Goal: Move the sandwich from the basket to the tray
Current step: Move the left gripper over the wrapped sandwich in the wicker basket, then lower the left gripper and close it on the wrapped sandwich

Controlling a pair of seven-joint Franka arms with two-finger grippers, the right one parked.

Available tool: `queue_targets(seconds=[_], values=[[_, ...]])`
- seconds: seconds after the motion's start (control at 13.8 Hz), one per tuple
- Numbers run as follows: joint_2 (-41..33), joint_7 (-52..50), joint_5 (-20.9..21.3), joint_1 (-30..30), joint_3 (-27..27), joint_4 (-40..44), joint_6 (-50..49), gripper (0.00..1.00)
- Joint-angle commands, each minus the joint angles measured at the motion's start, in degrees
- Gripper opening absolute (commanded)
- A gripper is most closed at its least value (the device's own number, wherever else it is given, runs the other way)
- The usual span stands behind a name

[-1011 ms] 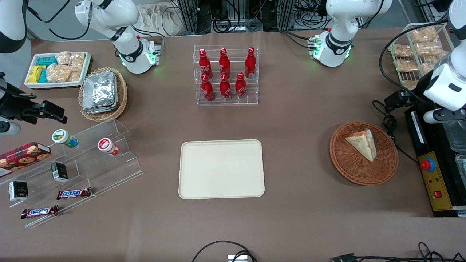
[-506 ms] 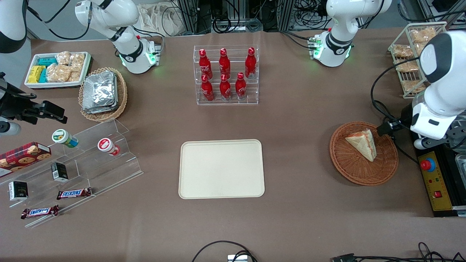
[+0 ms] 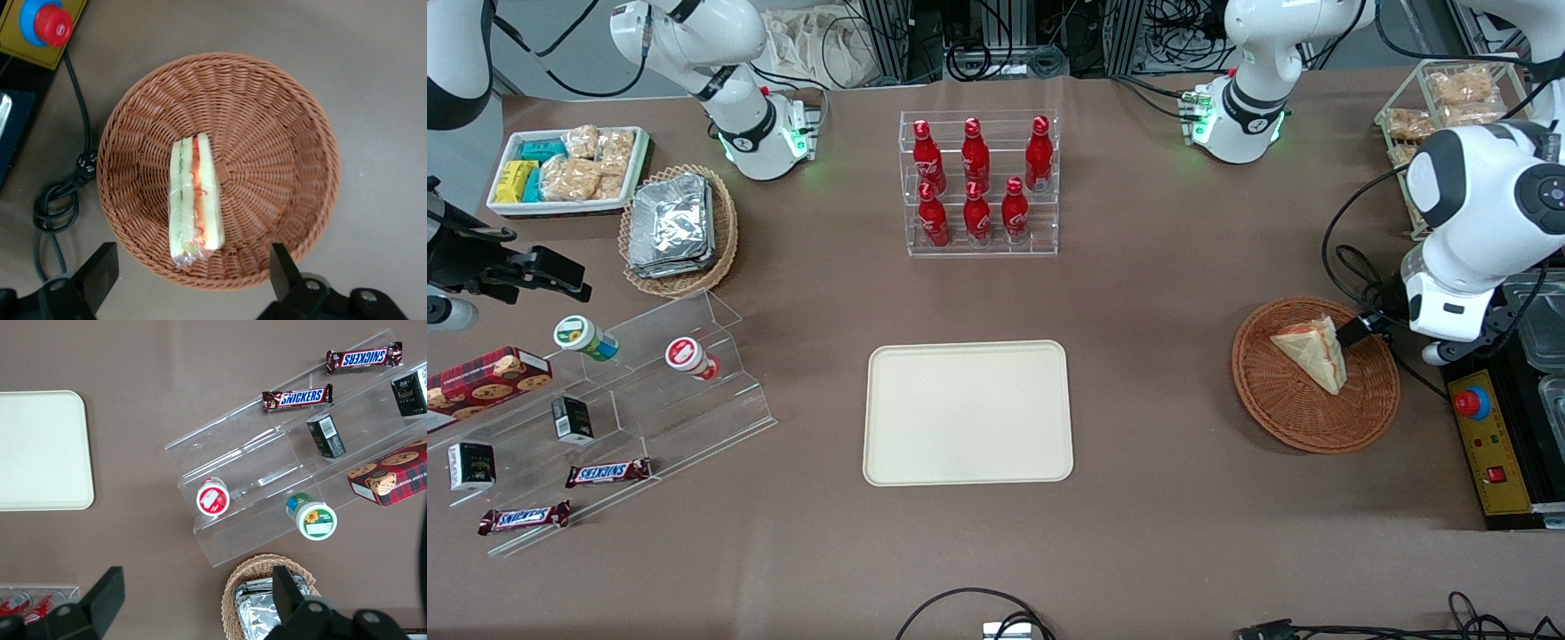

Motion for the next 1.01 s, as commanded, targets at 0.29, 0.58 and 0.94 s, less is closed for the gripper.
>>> queue_targets(seconds=[0.29, 0.58, 0.94], values=[[0.79, -8.59, 0.33, 0.37, -0.44, -6.86, 10.14, 1.00], [3.60, -9.82, 0.33, 0.37, -0.44, -10.46, 17.96, 1.00], [6.60, -11.06, 0.24, 0.45, -0.44, -12.93, 24.03, 1.00]])
